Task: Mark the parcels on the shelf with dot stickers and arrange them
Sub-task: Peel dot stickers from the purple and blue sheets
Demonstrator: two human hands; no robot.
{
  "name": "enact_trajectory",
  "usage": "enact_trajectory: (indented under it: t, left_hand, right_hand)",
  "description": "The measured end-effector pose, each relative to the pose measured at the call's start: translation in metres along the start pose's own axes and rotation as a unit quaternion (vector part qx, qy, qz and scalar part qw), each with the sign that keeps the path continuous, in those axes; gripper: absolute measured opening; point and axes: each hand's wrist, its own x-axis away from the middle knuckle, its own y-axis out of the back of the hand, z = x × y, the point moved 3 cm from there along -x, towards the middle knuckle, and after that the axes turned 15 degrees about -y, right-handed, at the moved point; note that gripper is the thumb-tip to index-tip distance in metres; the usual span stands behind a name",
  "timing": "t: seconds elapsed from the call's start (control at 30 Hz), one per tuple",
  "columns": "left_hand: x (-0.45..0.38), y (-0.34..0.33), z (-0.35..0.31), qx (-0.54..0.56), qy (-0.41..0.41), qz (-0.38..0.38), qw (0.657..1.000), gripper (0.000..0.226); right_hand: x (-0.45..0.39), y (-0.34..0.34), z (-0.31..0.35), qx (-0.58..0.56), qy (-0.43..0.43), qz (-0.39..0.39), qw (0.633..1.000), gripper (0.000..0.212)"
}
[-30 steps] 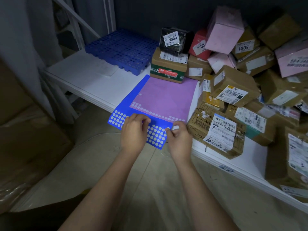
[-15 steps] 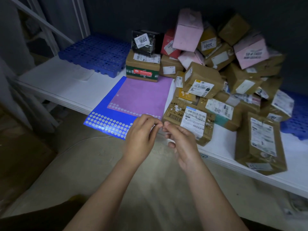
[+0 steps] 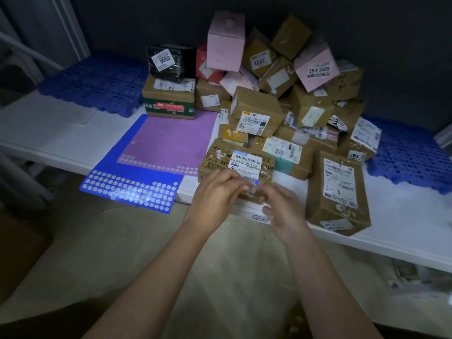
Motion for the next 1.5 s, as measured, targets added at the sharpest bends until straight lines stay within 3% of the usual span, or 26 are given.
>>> enact_trajectory:
  t: [0.1,0.23,0.33,0.5,0.6,0.7,0.77,0.9,1.03,1.13,1.27,1.4,1.5]
  left_hand:
    - [-0.008,-0.013,0.010,-0.031,0.028,0.034,0.999,0.032]
    - [-0.011,-0.027,0.021,-0.056,0.083,0.092,0.991,0.020]
    - [-0.011,-0.030,0.023,-0.060,0.087,0.096,0.990,0.017]
    - [-0.013,-0.028,0.021,-0.051,0.103,0.088,0.989,0.019]
    - [-0.013,-0.027,0.021,-0.044,0.105,0.084,0.990,0.019]
    - [-0.013,-0.027,0.020,-0.041,0.109,0.083,0.990,0.021]
    - [-0.012,-0.027,0.020,-0.043,0.114,0.084,0.989,0.022]
    - [-0.013,-0.028,0.020,-0.040,0.124,0.089,0.988,0.024]
    - [-0.013,-0.028,0.020,-0.037,0.119,0.084,0.989,0.022]
    - [-0.012,-0.028,0.022,-0.018,0.112,0.079,0.990,0.018]
    - [-0.013,-0.017,0.027,0.036,0.144,0.006,0.989,0.020]
    - [-0.014,-0.011,0.040,0.010,0.290,0.041,0.956,0.045]
    - [-0.014,-0.014,0.041,0.046,0.335,0.065,0.939,0.049]
  right_hand:
    - [-0.016,0.023,0.019,0.160,0.132,-0.089,0.974,0.013]
    - [-0.038,0.028,0.032,0.293,0.132,-0.039,0.946,0.012]
    - [-0.044,0.023,0.040,0.350,0.157,-0.001,0.924,0.012]
    - [-0.051,0.013,0.047,0.455,0.172,-0.030,0.873,0.014]
    - [-0.055,0.018,0.049,0.395,0.121,-0.036,0.910,0.024]
    - [-0.054,0.024,0.044,0.240,-0.007,0.001,0.971,0.033]
    - [-0.056,0.025,0.034,0.139,-0.056,0.009,0.989,0.035]
    - [-0.053,0.022,0.022,0.089,-0.029,-0.006,0.996,0.028]
    - [-0.048,0.017,0.026,0.155,0.045,-0.037,0.986,0.029]
    - [-0.041,0.016,0.026,0.287,0.150,-0.092,0.942,0.022]
    - [-0.028,0.009,0.006,0.478,0.293,-0.104,0.822,0.047]
    - [-0.020,0.023,-0.010,0.530,0.320,-0.135,0.773,0.041]
    - [-0.011,0.038,-0.017,0.540,0.370,-0.167,0.737,0.035]
